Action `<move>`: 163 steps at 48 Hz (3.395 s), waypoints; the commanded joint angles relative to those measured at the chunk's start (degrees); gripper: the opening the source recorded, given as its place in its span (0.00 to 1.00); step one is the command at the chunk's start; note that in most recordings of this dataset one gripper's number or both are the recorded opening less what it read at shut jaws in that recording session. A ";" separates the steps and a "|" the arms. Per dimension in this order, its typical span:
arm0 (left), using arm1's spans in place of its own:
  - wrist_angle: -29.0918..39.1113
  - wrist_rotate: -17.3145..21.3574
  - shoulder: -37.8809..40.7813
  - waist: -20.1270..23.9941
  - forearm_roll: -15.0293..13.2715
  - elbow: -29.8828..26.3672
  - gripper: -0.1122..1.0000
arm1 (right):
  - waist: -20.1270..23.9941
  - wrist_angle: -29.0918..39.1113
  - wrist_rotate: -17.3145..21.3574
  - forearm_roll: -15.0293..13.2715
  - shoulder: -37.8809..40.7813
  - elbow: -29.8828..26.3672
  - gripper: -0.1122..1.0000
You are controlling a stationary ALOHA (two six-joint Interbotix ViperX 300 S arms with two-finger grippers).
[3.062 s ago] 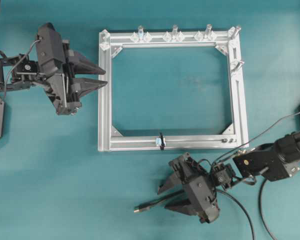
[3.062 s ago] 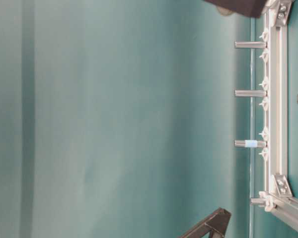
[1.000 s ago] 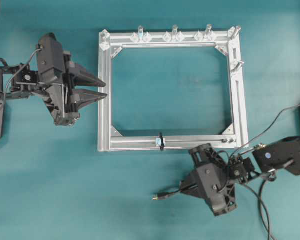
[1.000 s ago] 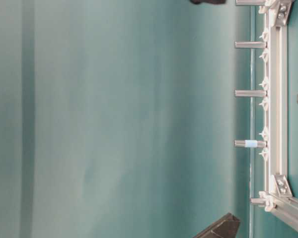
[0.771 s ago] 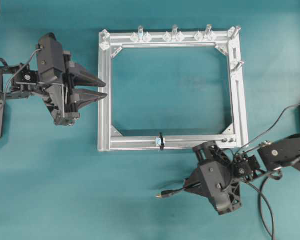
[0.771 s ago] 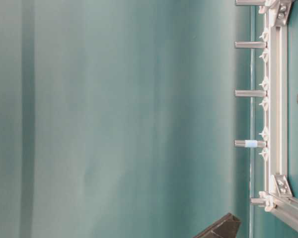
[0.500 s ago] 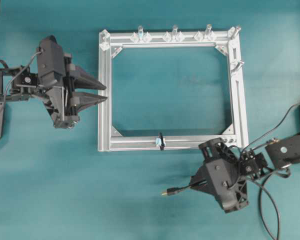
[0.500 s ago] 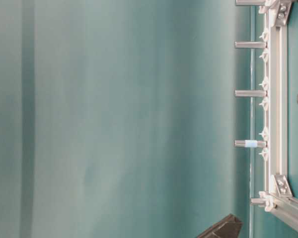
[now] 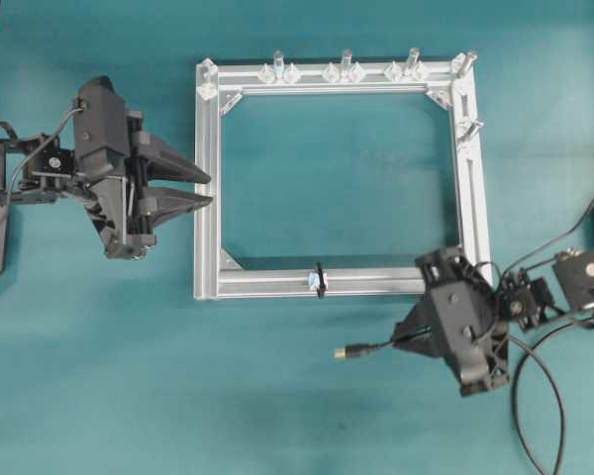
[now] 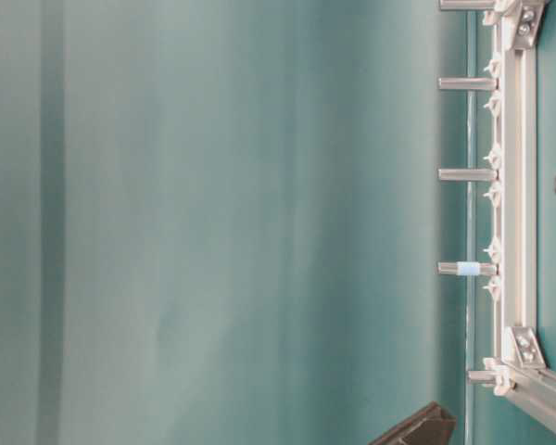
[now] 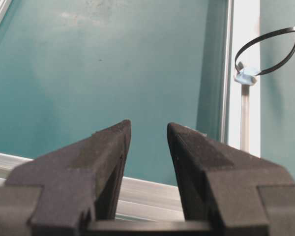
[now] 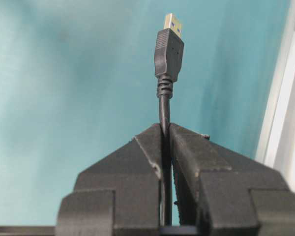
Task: Insert the wire through the string loop located in the center.
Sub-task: 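Carry the cable tip with the right gripper to the bottom rail's right side, then push the USB connector leftward through the black zip-tie loop with the right gripper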
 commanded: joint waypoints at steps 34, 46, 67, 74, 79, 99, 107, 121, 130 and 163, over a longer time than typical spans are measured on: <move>-0.35 -0.09 -0.70 -2.29 0.18 0.26 0.45 | -10.55 3.16 -0.09 0.18 -7.56 3.87 0.16; -0.35 -0.09 -0.70 -2.29 0.18 0.97 0.45 | -10.55 3.16 0.00 0.18 -7.47 3.78 0.16; -0.35 0.00 -0.70 -2.37 0.18 1.23 0.45 | -10.55 3.16 0.00 0.18 -7.21 3.60 0.16; -0.35 0.00 -0.70 -2.29 0.18 1.23 0.45 | -10.55 3.08 0.00 0.18 -7.21 3.43 0.16; -0.35 0.00 -0.70 -2.29 0.18 1.14 0.45 | -10.55 3.08 0.00 0.18 -6.94 2.99 0.16; -0.35 0.00 -0.70 -2.29 0.18 1.14 0.45 | -10.55 1.32 0.00 0.18 -0.09 -3.52 0.16; -0.35 0.00 -0.79 -2.29 0.18 1.14 0.45 | -10.55 1.05 0.00 0.18 3.69 -7.29 0.16; -0.35 0.00 -0.79 -2.29 0.18 0.88 0.45 | -10.55 1.05 0.00 0.18 7.73 -11.78 0.16; -0.35 -0.09 -0.70 -2.29 0.18 1.05 0.45 | -10.72 1.05 0.00 0.18 8.96 -13.27 0.16; 8.70 0.09 1.93 -5.01 0.18 -4.48 0.49 | -10.90 1.23 0.00 0.18 9.32 -13.54 0.16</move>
